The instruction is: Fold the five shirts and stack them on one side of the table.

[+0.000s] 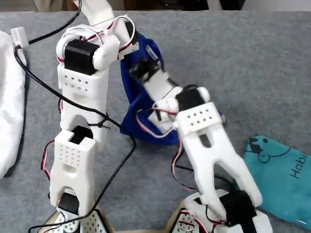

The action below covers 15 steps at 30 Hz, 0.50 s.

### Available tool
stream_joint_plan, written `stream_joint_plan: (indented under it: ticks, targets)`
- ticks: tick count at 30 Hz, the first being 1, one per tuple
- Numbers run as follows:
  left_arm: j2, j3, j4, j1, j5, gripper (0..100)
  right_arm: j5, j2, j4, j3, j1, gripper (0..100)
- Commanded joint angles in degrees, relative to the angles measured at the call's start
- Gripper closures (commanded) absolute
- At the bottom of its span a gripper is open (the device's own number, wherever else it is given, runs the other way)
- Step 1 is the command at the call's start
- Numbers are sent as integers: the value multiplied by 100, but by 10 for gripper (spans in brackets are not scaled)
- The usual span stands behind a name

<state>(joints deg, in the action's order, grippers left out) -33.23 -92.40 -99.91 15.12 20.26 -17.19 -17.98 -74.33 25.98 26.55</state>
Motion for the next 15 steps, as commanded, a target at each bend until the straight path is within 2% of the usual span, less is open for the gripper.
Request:
stream_joint_plan:
  ticks: [1,4,8,15]
  targets:
    - [303,-220,0,299,-35,979,-273,-215,-105,163,576,993]
    - [338,-220,9,492,-70,979,-369,-215,-88,242,919,993]
    - [356,-273,9,554,-484,979,-642,-215,18,207,1068,993]
    - [927,-220,0,554,-1029,979,-870,-171,-105,-514,1420,993]
